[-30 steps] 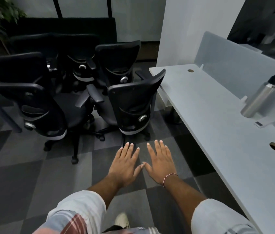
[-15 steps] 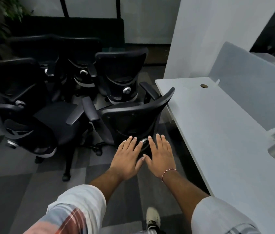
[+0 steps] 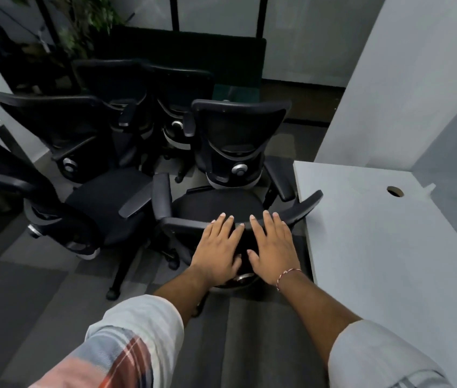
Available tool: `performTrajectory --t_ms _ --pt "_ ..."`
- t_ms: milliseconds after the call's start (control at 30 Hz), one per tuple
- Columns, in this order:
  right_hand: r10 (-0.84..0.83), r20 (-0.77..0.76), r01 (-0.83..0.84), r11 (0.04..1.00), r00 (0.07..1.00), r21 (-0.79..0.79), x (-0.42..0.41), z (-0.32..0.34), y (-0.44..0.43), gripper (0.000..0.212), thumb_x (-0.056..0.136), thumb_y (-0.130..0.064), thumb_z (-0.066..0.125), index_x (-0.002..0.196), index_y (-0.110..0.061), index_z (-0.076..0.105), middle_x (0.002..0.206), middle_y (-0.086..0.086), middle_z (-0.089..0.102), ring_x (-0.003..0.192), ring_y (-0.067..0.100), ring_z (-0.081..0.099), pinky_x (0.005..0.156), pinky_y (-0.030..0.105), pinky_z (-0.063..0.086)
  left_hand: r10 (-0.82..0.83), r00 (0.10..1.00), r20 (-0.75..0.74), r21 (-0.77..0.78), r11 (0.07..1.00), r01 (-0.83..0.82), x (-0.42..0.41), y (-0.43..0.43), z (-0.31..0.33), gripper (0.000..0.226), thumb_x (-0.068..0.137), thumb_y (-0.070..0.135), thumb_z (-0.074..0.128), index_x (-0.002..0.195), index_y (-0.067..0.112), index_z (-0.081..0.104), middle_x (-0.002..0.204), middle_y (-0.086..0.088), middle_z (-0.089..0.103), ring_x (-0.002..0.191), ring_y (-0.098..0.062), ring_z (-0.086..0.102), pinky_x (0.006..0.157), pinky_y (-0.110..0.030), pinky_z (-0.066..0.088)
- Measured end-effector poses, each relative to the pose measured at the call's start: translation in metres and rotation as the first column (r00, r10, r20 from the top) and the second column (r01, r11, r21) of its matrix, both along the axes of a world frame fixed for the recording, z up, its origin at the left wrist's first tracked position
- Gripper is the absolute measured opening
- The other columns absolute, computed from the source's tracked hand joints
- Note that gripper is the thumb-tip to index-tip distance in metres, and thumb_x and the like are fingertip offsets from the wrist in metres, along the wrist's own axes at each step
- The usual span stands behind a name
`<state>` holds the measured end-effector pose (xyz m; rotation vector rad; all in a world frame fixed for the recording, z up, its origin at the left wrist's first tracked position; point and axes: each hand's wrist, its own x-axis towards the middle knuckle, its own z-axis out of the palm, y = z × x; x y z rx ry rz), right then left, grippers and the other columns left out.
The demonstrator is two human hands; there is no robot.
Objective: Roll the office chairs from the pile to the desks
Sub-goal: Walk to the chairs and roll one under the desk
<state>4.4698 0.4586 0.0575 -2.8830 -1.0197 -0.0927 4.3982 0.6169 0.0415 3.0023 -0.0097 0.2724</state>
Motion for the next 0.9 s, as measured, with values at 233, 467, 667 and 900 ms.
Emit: performTrajectory --t_ms 233,467,667,900 --pt "0.018 -0.035 -0.022 0.994 0.999 -0.108 0.070 -0.004 -0.003 0.082 0.089 -0.039 0.059 0.157 -0.023 0.016 0.162 0.014 0.015 0.149 0.033 0.011 0.122 0.046 0.008 0.129 0.985 -0.115 0.068 0.990 -0.122 0.033 0.009 -0.005 0.082 0.087 0.053 0.053 0.154 0.012 0.030 0.138 -0.008 0.049 0.133 -0.028 0.041 0.123 -0.044 0.012" --pt "0.136 0.020 -0.126 0.957 0.991 -0.262 0.104 -0.003 0.005 0.043 0.078 -0.055 0.066 0.107 -0.026 0.055 0.102 -0.002 0.060 0.100 0.023 0.055 0.091 0.038 0.037 0.240 0.944 -0.225 0.107 0.969 -0.222 0.061 0.009 0.009 0.042 0.088 0.057 0.059 0.110 0.021 0.053 0.111 -0.001 0.062 0.109 -0.025 0.058 0.093 -0.039 0.038" --pt "0.154 0.031 -0.140 0.952 0.988 -0.274 0.092 -0.006 0.005 0.037 0.080 -0.055 0.066 0.099 -0.026 0.054 0.092 -0.004 0.060 0.091 0.021 0.055 0.087 0.038 0.036 0.253 0.907 -0.335 0.114 0.967 -0.228 0.066 0.018 0.014 0.028 0.081 0.045 0.068 0.092 0.026 0.051 0.100 0.001 0.065 0.094 -0.024 0.063 0.071 -0.033 0.040" --pt "0.206 0.061 -0.178 0.935 0.977 -0.307 0.054 -0.005 0.013 0.034 0.083 -0.051 0.064 0.098 -0.022 0.055 0.094 -0.001 0.064 0.092 0.023 0.058 0.086 0.037 0.033 0.246 0.905 -0.347 0.178 0.965 -0.194 0.032 0.027 0.013 0.017 0.079 0.034 0.065 0.082 0.026 0.051 0.091 0.001 0.067 0.082 -0.025 0.063 0.064 -0.030 0.039"
